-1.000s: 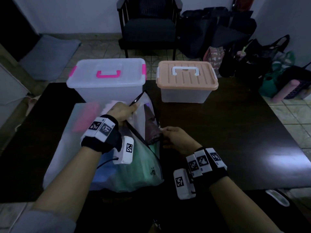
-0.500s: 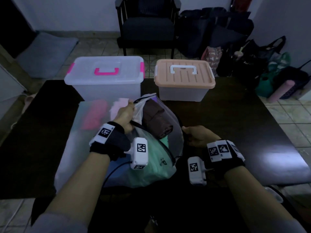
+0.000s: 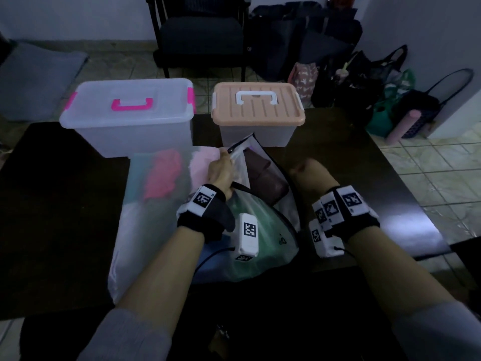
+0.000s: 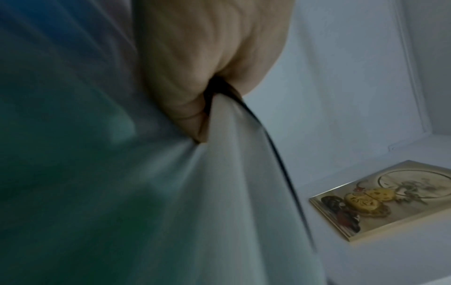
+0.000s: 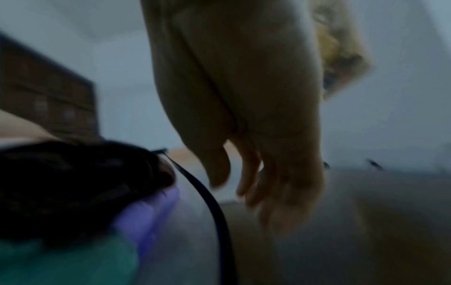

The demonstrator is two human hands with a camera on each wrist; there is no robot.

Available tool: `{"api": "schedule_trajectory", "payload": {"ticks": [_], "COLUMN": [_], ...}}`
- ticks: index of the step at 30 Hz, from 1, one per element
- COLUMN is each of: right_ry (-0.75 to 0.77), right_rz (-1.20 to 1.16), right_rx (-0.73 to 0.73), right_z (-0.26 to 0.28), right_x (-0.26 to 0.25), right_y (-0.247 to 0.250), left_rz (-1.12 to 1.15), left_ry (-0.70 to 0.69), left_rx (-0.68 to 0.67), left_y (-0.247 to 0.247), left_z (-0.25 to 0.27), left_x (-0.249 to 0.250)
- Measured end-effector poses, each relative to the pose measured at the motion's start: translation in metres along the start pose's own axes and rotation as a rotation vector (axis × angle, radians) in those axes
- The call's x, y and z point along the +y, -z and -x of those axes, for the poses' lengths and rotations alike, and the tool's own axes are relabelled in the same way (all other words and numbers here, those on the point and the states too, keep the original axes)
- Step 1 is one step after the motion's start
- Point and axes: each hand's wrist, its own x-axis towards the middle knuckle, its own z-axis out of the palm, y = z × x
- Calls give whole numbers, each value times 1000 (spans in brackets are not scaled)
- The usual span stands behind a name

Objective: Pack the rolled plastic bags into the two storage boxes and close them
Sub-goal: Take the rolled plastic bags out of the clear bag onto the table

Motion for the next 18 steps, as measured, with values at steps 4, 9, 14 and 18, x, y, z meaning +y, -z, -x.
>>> {"api": "schedule_trajectory", "payload": {"ticks": [4,9,14,18], "right_ry": [300,306,252,194], "right_rz": [-281,168,144,135], "right_rx": [-82,-349,-274,-312], "right_z": [17,13,6,9], "right_x": [-45,-70,-70,-63], "right_y": [3,-15,-24,-10], "left_rz": [-18,-10,8,33], "left_ry": [-16,-41,-38,-45], "left_rx": [2,-30,-38,-39], "left_y": [2,6,8,8], "left_z": [2,7,9,10], "left_x": [0,0,1,0]}}
